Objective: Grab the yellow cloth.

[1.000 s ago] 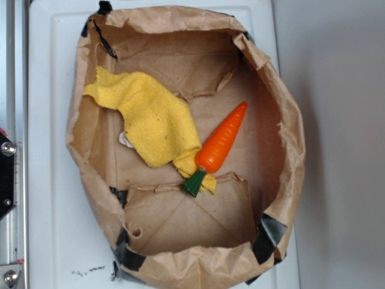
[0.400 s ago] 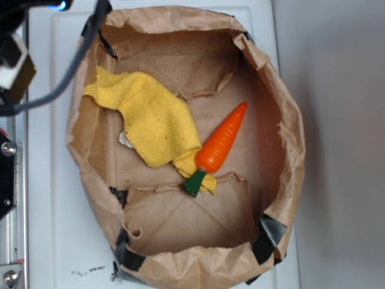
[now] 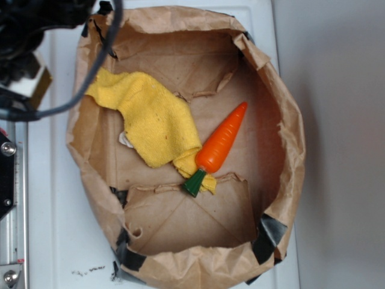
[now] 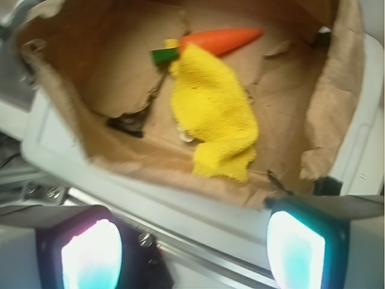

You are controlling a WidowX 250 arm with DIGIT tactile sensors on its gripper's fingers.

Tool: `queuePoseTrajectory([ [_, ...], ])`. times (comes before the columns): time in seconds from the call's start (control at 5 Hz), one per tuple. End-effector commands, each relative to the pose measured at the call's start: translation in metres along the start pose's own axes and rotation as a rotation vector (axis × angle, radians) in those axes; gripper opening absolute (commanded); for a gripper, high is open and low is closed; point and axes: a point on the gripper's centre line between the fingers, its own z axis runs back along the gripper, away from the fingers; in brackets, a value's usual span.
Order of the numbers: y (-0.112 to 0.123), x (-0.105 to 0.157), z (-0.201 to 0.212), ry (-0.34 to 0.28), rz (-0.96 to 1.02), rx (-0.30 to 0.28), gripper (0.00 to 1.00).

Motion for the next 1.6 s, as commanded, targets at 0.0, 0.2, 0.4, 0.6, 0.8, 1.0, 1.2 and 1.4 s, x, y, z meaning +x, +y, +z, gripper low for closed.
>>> queuePoseTrajectory([
  [0.0, 0.000, 0.054, 0.003, -0.088, -0.015, 0.041, 1.00],
  [0.2, 0.005, 0.067, -0.019, -0.108, -0.085, 0.002, 1.00],
  [0.4, 0.017, 0.079, -0.043, -0.100, -0.076, -0.018, 1.00],
  [0.6, 0.012, 0.075, -0.059, -0.111, -0.102, -0.017, 1.00],
  [0.8, 0.011, 0.064, -0.071, -0.101, -0.119, 0.006, 1.00],
  [1.0, 0.008, 0.048, -0.088, -0.109, -0.156, -0.012, 1.00],
  [1.2, 0.002, 0.046, -0.095, -0.096, -0.143, -0.072, 1.00],
  [1.4, -0.003, 0.052, -0.092, -0.071, -0.110, -0.076, 0.99],
])
